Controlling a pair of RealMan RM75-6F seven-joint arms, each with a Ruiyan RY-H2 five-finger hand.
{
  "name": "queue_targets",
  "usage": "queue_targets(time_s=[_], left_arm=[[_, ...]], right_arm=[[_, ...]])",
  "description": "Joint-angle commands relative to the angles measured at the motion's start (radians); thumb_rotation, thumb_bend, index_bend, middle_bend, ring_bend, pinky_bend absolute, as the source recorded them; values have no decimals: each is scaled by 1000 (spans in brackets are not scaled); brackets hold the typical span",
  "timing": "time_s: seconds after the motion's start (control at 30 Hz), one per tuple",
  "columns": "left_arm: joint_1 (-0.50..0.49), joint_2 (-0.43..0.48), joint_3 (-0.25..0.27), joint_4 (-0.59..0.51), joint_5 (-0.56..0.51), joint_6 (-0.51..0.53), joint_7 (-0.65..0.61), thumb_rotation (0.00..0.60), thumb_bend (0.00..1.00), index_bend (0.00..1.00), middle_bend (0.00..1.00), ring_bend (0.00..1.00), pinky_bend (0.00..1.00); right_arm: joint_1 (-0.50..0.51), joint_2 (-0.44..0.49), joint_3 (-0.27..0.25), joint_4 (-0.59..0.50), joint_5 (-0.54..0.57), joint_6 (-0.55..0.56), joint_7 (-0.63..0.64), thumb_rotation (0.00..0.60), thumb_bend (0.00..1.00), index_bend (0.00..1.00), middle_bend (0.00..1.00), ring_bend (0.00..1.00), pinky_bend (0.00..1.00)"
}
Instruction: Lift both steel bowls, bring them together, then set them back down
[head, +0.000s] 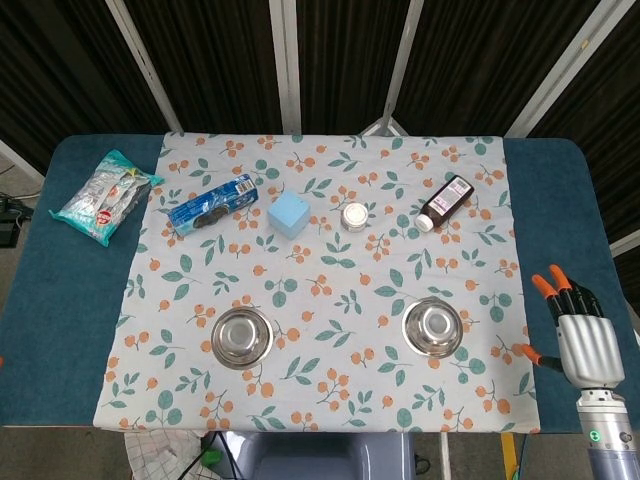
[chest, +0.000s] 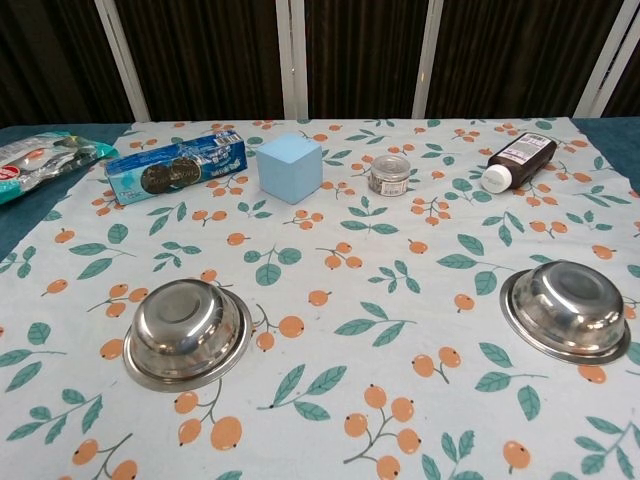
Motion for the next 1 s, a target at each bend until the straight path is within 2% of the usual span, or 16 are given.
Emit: queue_targets(time_s=[0.03, 0.3, 0.57, 0.83, 1.0], left_arm=[[-3, -3, -2, 6, 0, -1, -1, 600, 194, 127, 26, 0, 11], [-11, -13, 2, 13, 24, -2, -9, 600, 188, 126, 22, 0, 11], [-6, -16, -9, 15, 26, 25, -24, 600, 165, 126, 22, 0, 11], [-6, -8, -10, 13, 10, 12, -34, 600, 165, 124, 23, 0, 11], [-10, -3, -7, 13, 4, -5, -37, 600, 165, 122, 23, 0, 11]], right_arm=[[-2, 7, 0, -15, 6, -6, 11, 600, 63, 157, 0, 112, 137], [6, 11, -23, -61, 13, -61, 54, 600, 64, 157, 0, 112, 137], [53, -54, -31, -70, 43, -142, -43, 600, 64, 157, 3, 112, 124], [138, -128, -10, -82, 160, -274, -164, 600, 64, 157, 3, 112, 124], [196, -193, 9, -55, 277, -346, -240, 600, 63, 157, 3, 112, 124]])
